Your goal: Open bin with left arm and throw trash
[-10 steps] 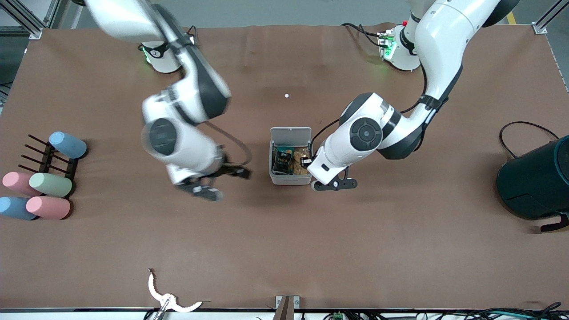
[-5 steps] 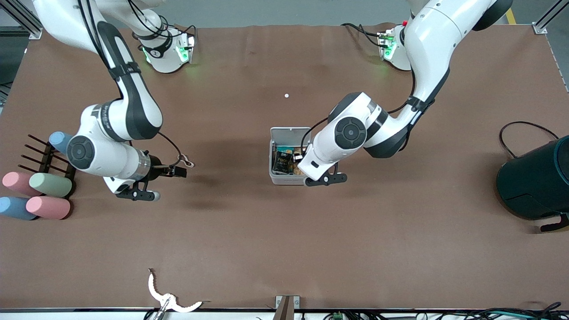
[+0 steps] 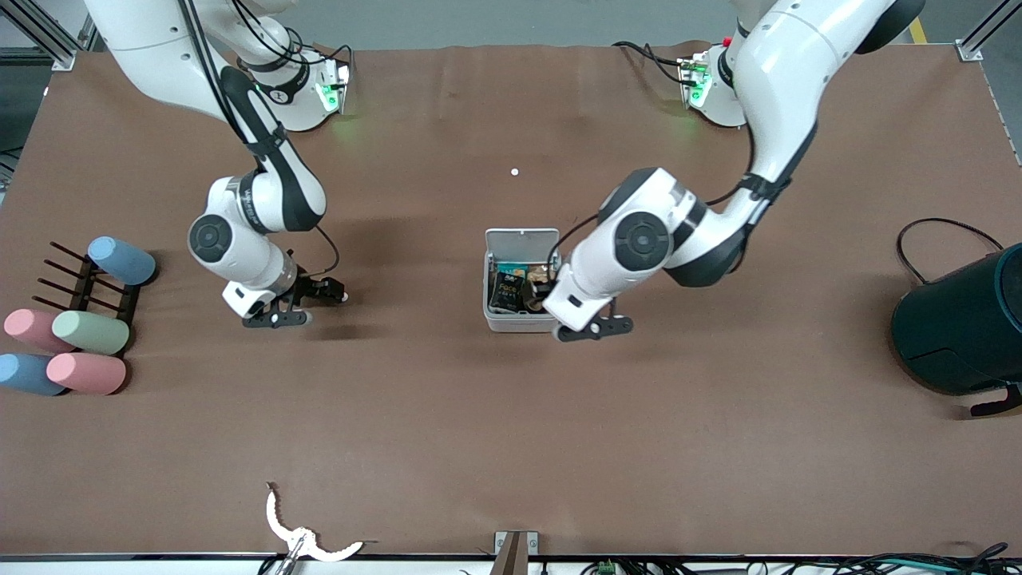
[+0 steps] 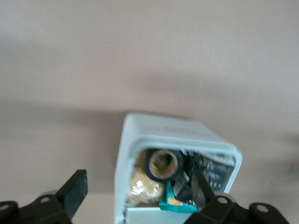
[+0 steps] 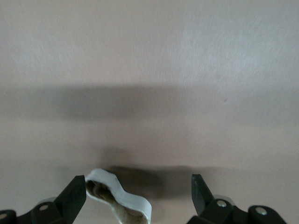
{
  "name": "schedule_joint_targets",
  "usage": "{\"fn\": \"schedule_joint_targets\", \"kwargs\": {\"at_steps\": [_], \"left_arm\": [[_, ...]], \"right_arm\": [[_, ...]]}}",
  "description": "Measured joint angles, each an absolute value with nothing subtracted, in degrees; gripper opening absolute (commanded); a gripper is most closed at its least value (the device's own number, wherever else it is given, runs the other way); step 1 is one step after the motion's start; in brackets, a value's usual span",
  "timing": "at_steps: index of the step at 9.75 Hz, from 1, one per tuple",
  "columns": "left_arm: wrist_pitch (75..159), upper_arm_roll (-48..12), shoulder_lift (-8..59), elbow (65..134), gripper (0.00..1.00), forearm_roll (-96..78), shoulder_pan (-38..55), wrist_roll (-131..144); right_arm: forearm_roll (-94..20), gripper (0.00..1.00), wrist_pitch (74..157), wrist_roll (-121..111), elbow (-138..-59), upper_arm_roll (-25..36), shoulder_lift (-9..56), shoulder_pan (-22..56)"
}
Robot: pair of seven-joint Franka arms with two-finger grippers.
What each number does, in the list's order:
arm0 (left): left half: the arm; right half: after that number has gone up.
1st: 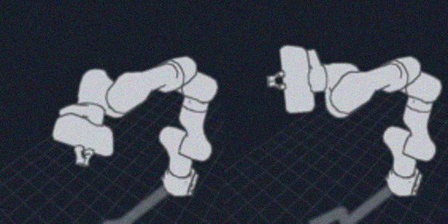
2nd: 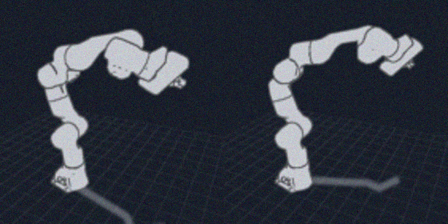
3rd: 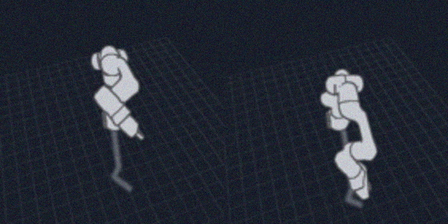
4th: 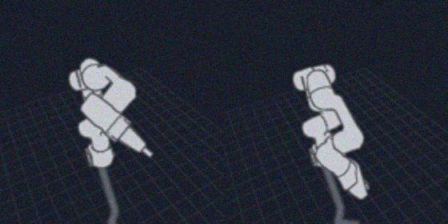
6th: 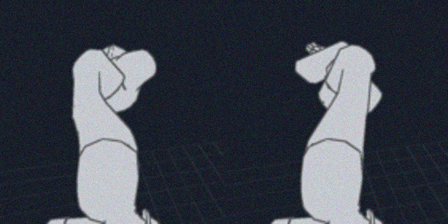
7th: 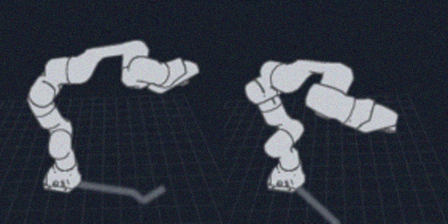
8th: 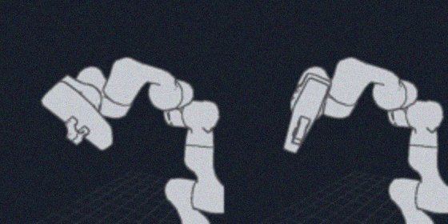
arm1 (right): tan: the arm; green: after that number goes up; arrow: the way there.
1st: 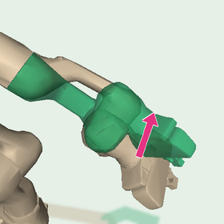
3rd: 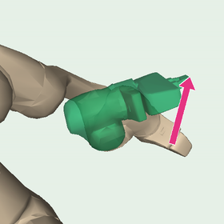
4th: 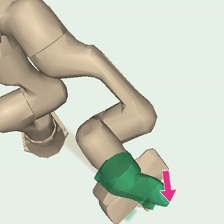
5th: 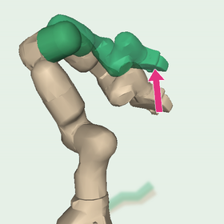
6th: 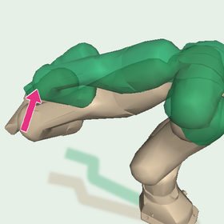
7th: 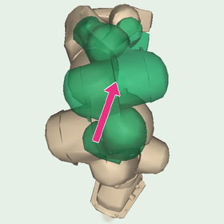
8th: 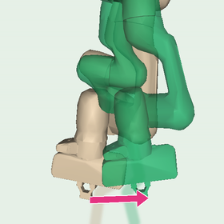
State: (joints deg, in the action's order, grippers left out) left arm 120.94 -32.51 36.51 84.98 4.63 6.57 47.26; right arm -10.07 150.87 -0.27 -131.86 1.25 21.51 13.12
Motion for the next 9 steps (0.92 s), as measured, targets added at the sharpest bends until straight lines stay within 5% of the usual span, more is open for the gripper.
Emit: {"fn": "schedule_joint_targets", "kwargs": {"at_steps": [3, 4, 7, 9], "left_arm": [[109.73, -32.77, 28.93, 82.23, 1.00, 4.68, -4.68, 35.23], [105.20, -32.70, 26.55, 80.66, 1.00, 4.69, -6.90, 31.11], [95.41, -28.81, 17.64, 79.13, 1.00, 4.79, -10.46, 15.77], [88.26, -16.77, 9.53, 79.04, 1.00, 4.59, -5.29, 6.75]], "right_arm": [[-10.05, 0.99, 150.92, -0.26, -132.65, 0.98, 21.36, 16.01], [-10.05, 0.87, 150.90, -0.25, -132.78, 0.95, 21.34, 16.84], [-10.05, 0.01, 150.90, -0.25, -133.13, 1.08, 21.27, 17.14], [-10.05, 0.00, 150.89, -0.23, -133.18, 1.32, 21.15, 17.08]]}}
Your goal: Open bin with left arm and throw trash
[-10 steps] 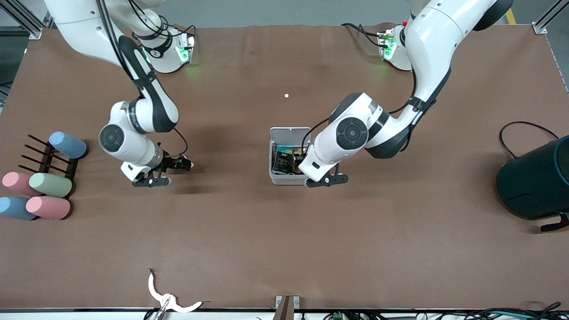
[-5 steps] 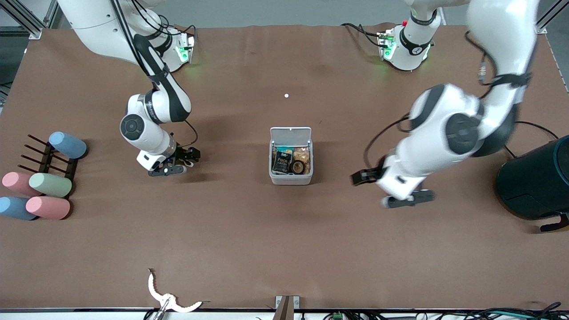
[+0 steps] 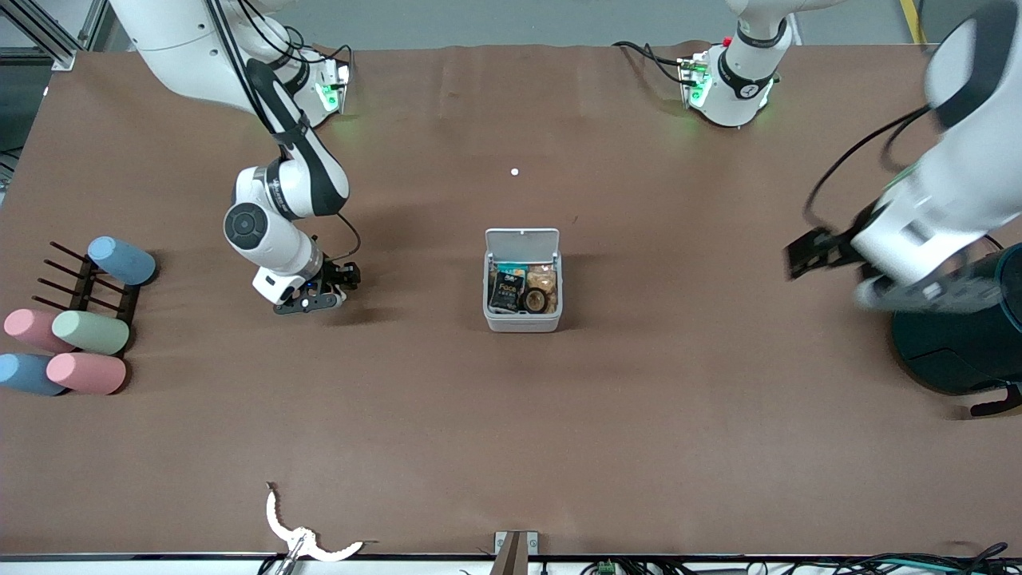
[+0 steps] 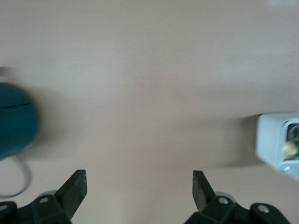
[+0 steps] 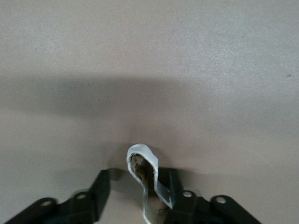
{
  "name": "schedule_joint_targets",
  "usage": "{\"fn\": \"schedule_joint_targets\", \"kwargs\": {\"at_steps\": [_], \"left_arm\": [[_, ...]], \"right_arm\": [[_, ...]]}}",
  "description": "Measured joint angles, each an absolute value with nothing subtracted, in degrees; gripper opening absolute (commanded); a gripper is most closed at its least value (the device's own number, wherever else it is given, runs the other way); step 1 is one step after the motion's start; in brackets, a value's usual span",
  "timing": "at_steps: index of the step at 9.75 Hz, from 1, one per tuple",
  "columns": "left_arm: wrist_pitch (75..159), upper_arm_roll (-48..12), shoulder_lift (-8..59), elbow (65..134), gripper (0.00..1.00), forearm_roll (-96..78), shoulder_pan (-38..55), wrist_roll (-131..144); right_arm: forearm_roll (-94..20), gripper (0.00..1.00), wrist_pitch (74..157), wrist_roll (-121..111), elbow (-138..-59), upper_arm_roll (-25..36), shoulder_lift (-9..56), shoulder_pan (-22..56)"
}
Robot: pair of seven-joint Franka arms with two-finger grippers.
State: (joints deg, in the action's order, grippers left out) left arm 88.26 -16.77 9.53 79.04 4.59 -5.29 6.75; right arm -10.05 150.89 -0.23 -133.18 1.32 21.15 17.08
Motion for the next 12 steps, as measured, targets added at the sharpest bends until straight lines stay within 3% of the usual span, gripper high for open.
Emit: {"fn": "schedule_joint_targets", "kwargs": {"at_steps": [2, 4, 6, 8, 10, 12], "left_arm": [[85.55, -8.99, 3.27, 81.55, 1.00, 4.57, -0.97, 2.04], [87.17, -6.10, 0.45, 85.39, 1.00, 4.57, 1.01, 0.16], [88.43, -5.76, -0.31, 86.12, 1.00, 4.57, 1.13, -0.05], [88.40, -4.84, -2.38, 87.64, 1.00, 2.79, 1.43, 0.38], [88.40, -1.48, -3.89, 88.82, 1.00, -0.03, 2.02, 0.39], [88.41, -0.87, -3.09, 88.44, 1.00, -0.23, 2.07, 0.53]], "right_arm": [[-10.15, 0.00, 150.21, 1.01, -132.90, 1.44, 20.38, 16.95], [-10.22, 0.00, 150.06, 9.68, -130.31, 1.11, 17.49, 17.40], [-10.25, 0.00, 143.51, 23.36, -122.10, 0.81, 14.70, 20.86], [-10.33, 0.00, 133.85, 38.91, -108.85, 0.51, 14.42, 26.00], [-10.31, 0.01, 131.59, 52.47, -97.59, 0.34, 18.90, 32.66], [-10.26, 0.02, 132.02, 59.39, -89.43, 0.36, 27.50, 38.36]]}}
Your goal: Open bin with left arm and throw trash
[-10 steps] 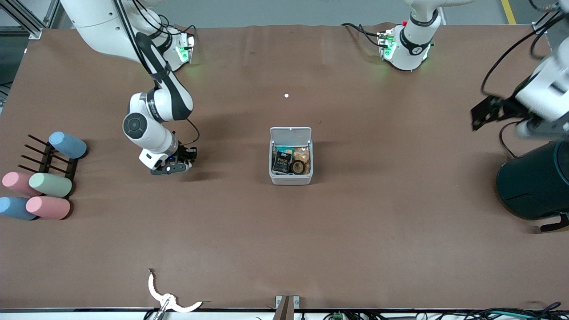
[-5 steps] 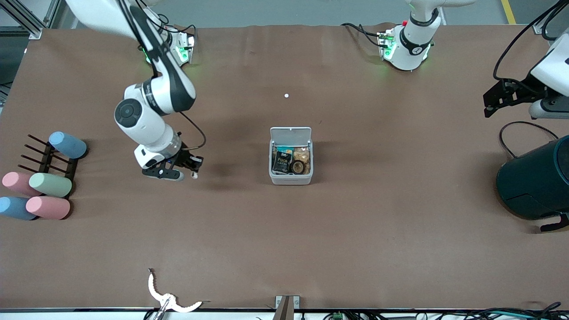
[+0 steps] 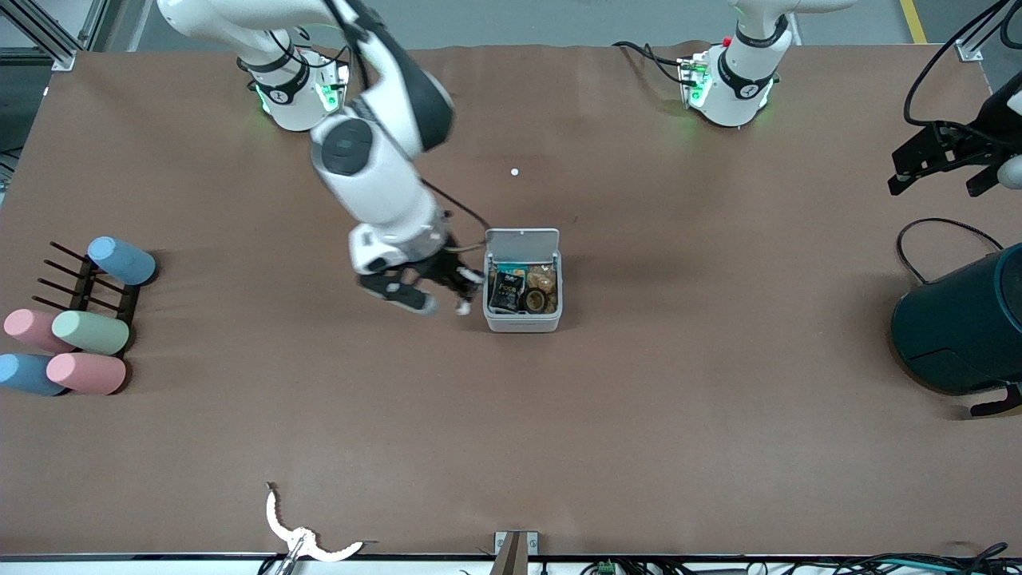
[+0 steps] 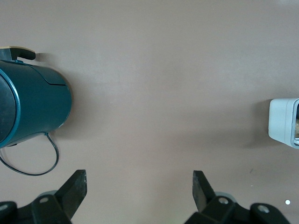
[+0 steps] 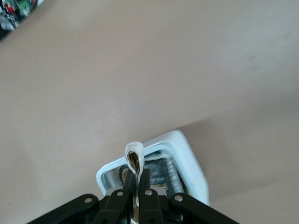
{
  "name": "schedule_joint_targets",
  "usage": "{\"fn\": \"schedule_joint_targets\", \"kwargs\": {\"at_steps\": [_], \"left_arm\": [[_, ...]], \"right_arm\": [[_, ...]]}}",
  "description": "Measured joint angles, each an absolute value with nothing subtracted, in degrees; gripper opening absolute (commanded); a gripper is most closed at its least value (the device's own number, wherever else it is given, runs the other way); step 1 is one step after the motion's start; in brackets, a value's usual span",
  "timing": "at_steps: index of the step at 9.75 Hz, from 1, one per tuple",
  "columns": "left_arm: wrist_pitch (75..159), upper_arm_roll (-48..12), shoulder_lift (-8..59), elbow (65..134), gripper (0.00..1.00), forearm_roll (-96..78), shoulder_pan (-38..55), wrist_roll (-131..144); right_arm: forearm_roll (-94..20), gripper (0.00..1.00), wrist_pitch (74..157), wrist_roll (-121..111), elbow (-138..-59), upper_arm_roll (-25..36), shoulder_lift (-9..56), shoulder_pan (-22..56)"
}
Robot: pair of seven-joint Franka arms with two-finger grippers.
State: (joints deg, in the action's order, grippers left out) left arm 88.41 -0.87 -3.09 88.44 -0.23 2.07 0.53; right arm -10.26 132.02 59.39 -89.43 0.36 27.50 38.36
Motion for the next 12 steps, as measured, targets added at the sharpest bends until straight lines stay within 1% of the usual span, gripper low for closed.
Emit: {"fn": "schedule_joint_targets", "kwargs": {"at_steps": [1, 3, 4, 5, 6, 7, 9, 10, 12], "left_arm": [[88.27, -1.04, -2.24, 87.69, 1.00, -0.23, 2.29, 0.93], [87.53, -1.17, -1.05, 86.35, 1.00, -0.23, 2.50, 1.22], [87.45, -1.13, -0.83, 86.05, 1.00, -0.23, 2.47, 1.23], [87.40, -1.10, -0.73, 85.91, 1.00, -0.23, 2.41, 1.23], [87.38, -1.07, -0.70, 85.86, 1.00, -0.23, 2.36, 1.23], [87.37, -1.09, -0.70, 85.85, 1.00, -0.23, 2.36, 1.23], [87.35, -1.09, -0.70, 85.83, 1.00, -0.23, 2.37, 1.23], [87.34, -1.07, -0.69, 85.83, 1.00, -0.23, 2.32, 1.23], [87.28, -0.99, -0.66, 85.83, 1.00, -0.23, 2.05, 1.23]], "right_arm": [[-10.26, 0.04, 132.34, 60.16, -87.73, 0.38, 30.61, 39.94], [-10.26, 0.10, 132.56, 60.37, -86.58, 0.41, 33.57, 41.52], [-10.26, 0.33, 132.52, 60.37, -86.56, 0.42, 34.07, 41.77], [-10.26, 0.44, 132.46, 60.37, -86.54, 0.41, 34.32, 42.02], [-10.26, 0.47, 132.42, 60.37, -86.53, 0.42, 34.54, 42.18], [-10.26, 0.55, 132.36, 60.37, -86.53, 0.42, 34.76, 42.32], [-10.26, 0.57, 132.12, 60.36, -86.53, 0.40, 35.11, 43.09], [-10.26, 0.60, 132.06, 60.36, -86.53, 0.43, 35.20, 43.41], [-10.26, 0.62, 131.88, 60.36, -86.07, 1.21, 35.16, 43.02]]}}
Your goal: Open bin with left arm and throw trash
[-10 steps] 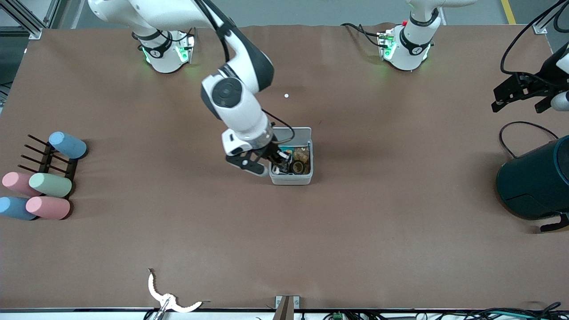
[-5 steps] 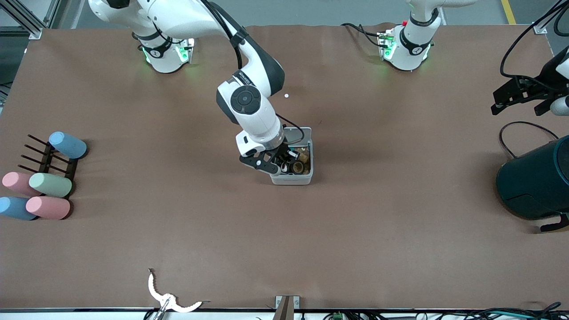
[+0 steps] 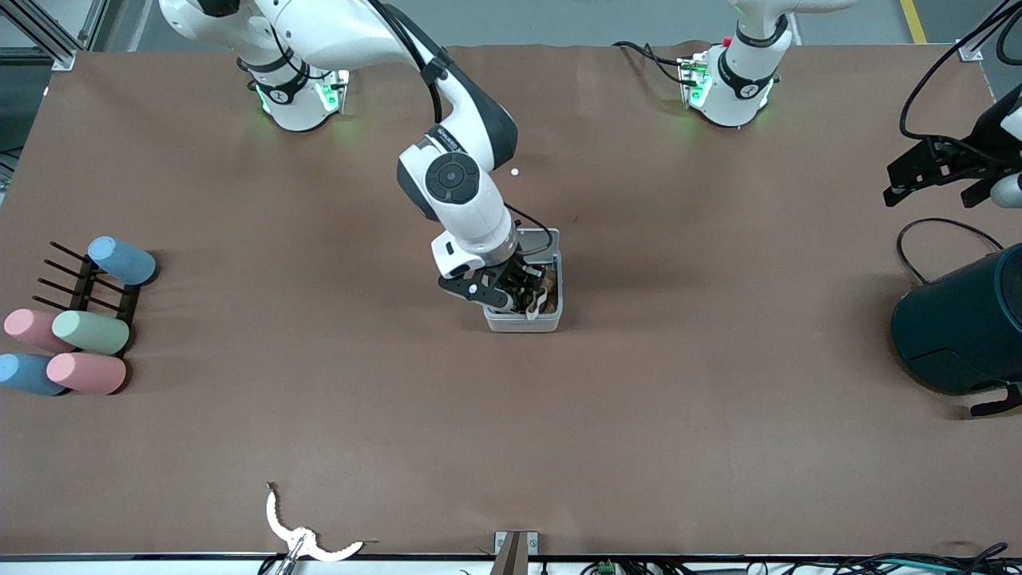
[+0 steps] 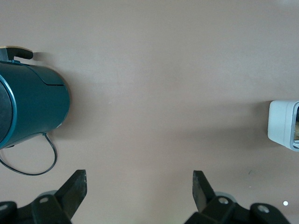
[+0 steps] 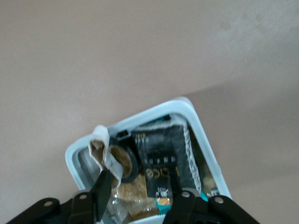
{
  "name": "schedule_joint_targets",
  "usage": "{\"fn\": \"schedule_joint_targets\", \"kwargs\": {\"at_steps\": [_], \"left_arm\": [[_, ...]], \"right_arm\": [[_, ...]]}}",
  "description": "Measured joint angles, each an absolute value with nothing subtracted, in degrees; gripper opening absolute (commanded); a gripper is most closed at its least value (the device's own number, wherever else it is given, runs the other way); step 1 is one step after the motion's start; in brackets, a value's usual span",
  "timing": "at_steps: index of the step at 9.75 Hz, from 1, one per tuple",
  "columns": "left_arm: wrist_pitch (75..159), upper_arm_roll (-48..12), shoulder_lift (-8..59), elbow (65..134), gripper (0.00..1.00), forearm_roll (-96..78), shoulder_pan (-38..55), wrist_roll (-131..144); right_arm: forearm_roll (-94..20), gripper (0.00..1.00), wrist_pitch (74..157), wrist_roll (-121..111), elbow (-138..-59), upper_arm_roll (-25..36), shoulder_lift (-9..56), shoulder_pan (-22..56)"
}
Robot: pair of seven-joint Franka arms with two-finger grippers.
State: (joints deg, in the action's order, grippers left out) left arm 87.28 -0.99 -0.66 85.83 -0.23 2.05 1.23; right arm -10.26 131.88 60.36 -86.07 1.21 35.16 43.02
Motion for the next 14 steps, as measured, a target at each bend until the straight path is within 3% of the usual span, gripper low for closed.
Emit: {"fn": "schedule_joint_targets", "kwargs": {"at_steps": [2, 7, 8, 9, 12, 14], "left_arm": [[87.17, -0.87, -0.51, 85.82, 1.00, -0.23, 1.65, 1.23], [87.14, 0.51, -0.03, 85.76, 1.00, -0.23, 1.31, 1.23], [87.14, 0.53, 0.02, 85.69, 1.00, -0.23, 1.34, 1.23], [87.13, 0.53, 0.07, 85.66, 1.00, -0.23, 1.38, 1.23], [87.11, 0.55, 0.23, 85.54, 1.00, -0.23, 1.39, 1.23], [87.10, 0.55, 0.27, 85.49, 1.00, -0.23, 1.38, 1.23]], "right_arm": [[-10.28, 0.64, 127.20, 60.35, -84.20, 2.01, 33.34, 39.64], [-10.18, 0.68, 98.76, 43.15, -82.89, 2.62, 17.22, 19.46], [-10.16, 0.78, 92.76, 35.11, -82.82, 2.67, 13.56, 14.18], [-9.61, 0.98, 86.55, 25.88, -82.76, 2.72, 9.91, 9.48], [-3.92, 1.00, 73.13, 2.11, -82.91, 2.76, -0.41, 2.27], [-2.10, 1.00, 71.71, -1.66, -83.65, 2.33, -3.36, 2.25]]}}
